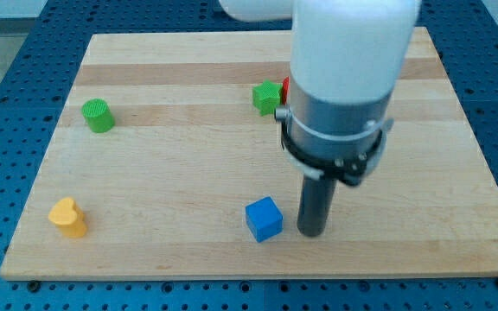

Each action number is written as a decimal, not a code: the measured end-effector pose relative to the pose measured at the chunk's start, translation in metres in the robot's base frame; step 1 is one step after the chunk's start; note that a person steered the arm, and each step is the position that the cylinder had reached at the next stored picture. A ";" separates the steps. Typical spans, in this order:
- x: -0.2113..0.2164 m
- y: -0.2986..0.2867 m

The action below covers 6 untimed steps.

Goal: Move the blue cube slightly up

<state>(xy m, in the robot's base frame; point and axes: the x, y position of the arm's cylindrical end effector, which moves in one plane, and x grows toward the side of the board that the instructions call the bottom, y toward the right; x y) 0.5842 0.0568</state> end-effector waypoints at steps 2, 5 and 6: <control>0.034 -0.012; 0.023 -0.051; 0.003 -0.051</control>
